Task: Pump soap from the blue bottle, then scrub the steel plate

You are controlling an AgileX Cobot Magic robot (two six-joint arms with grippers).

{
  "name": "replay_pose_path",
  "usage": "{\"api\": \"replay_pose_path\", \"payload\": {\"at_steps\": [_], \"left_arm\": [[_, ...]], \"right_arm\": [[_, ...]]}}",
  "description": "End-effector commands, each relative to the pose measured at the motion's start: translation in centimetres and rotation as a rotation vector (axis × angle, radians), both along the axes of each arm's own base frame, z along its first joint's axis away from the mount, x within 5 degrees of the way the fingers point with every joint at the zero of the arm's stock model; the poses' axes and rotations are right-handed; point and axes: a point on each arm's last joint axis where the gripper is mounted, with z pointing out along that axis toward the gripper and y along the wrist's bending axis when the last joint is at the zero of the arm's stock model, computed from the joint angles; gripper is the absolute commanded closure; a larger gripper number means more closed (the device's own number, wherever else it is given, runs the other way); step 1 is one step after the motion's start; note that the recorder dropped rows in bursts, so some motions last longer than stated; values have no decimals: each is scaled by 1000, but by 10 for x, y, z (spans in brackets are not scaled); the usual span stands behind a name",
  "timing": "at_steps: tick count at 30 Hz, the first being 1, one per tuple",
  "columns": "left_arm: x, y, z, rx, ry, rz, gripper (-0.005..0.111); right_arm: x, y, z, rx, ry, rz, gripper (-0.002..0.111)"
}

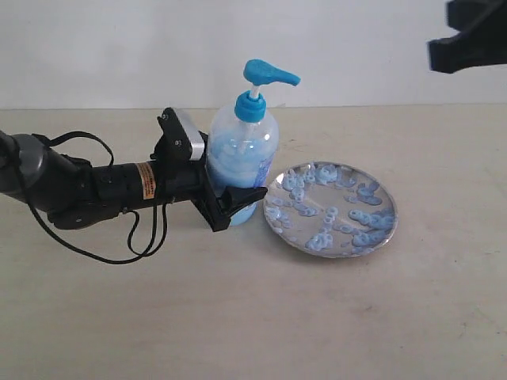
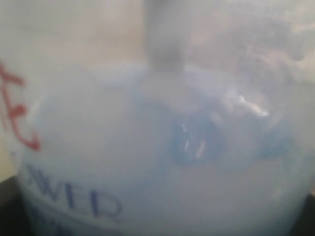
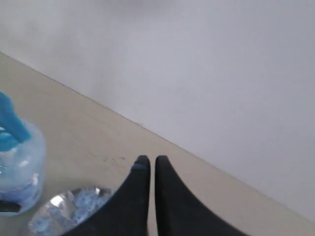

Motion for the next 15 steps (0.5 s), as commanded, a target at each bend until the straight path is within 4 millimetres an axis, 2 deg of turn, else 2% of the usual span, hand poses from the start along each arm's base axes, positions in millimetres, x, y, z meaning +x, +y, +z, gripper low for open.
{"api": "replay_pose_path", "payload": {"at_steps": [1,3,5,7,10,15], "left_arm": [[4,-1,9,-38,-36,29,103],[4,-1,9,-38,-36,29,103],[4,-1,9,-38,-36,29,103],[4,-1,9,-38,-36,27,103],[4,-1,9,-36,-37,25,103],[4,-1,9,-36,-37,25,103]], "right_arm": [[9,38,18,-38,-112,149,109],[20,60,11,-38,-89,209,109],[33,81,-10,-57,-34,258,109],[40,97,-18,-45,-74,288,109],[44,108,-21,-16,-122,304,109],[61,117,-44,-21,-93,298,109]]}}
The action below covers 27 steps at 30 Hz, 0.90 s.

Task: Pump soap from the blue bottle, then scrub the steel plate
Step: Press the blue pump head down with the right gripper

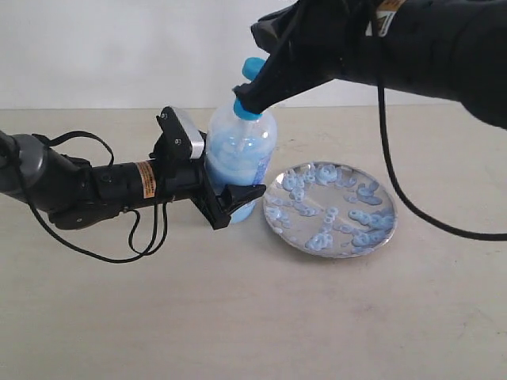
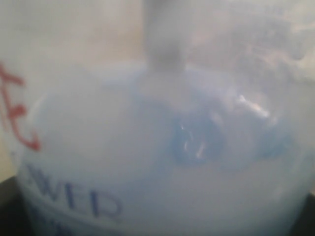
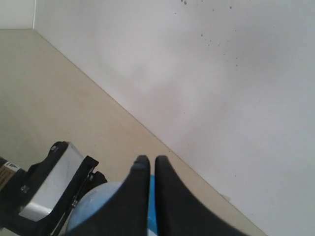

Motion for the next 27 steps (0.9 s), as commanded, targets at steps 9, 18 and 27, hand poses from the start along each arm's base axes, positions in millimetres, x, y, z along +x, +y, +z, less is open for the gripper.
{"api": "replay_pose_path", "payload": {"at_steps": [9,18,27], "left_arm": [[2,-2,10,-47,-41,0,103],[2,-2,10,-47,-41,0,103],[2,-2,10,-46,-41,-2,103]], "right_arm": [[25,14,-42,-45,34,-2,109],[22,14,-66,-81,250,-12,109],[21,14,-91,-95,378,-30,109]]}}
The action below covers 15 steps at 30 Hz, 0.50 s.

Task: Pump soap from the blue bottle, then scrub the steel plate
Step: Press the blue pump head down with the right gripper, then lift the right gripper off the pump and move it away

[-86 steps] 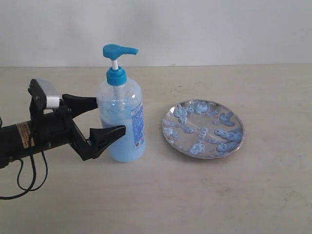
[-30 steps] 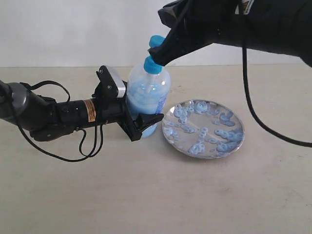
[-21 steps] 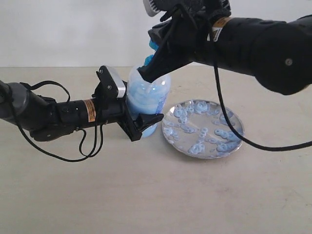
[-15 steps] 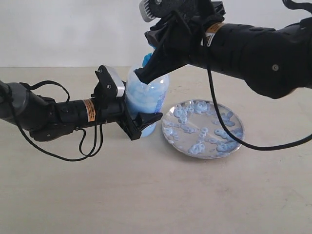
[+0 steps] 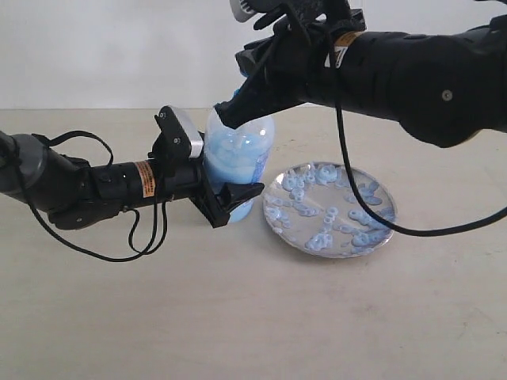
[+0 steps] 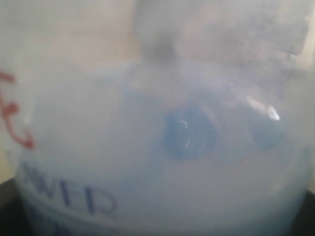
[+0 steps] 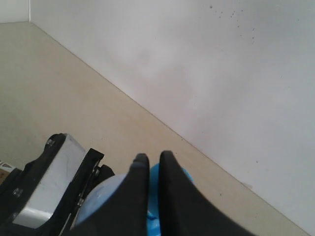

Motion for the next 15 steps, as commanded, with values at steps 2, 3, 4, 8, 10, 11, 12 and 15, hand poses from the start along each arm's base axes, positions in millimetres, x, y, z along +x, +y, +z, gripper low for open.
{"api": "replay_pose_path", "payload": {"at_steps": [2,3,4,8,10,11,12,15], "left_arm": [[1,-3,11,-46,-51,-22,103],[1,-3,11,-46,-51,-22,103],[1,-3,11,-45,-51,-24,103],[-1,-4,10,-35,-54,-43,103],[-2,-4,9,-28,-56,-57,103],[-2,-4,9,-27,-56,-59,103],[-2,-4,9,-27,-56,-59,103],[-2,-4,9,-27,-55,-55,103]], "right_arm": [[-4,0,-58,-121,291,6,109],[-4,1,-60,-122,298,5,109],[-3,1,-64,-120,313,1,109],[-2,2,-70,-125,326,-1,109],[-2,2,-70,-126,327,-1,109],[-1,2,-70,-123,320,-2,109],[0,3,-68,-113,300,-4,109],[6,4,-50,-95,117,10,109]]}}
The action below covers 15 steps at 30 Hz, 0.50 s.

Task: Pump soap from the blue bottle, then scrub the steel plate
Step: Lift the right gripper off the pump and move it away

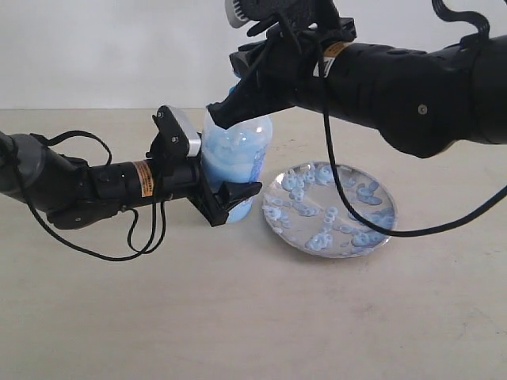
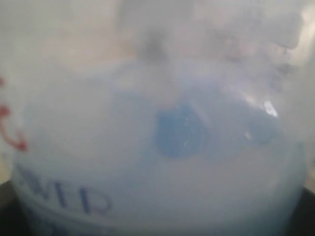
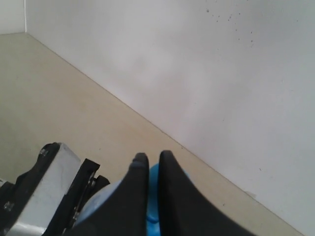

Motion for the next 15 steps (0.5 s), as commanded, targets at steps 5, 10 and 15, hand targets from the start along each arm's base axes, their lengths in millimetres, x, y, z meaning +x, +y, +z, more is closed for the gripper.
{"api": "replay_pose_path", "payload": {"at_steps": [5,10,15], "left_arm": [[6,1,15,-161,-4,56,103],[3,21,5,-359,82,138,103],[-3,35,-12,-340,129,213,103]], "right_arm": [[-4,-5,31,1,-267,-13,109],[-27,-29,84,123,-371,-119,109],[-64,-57,114,91,-410,-190,109]]}}
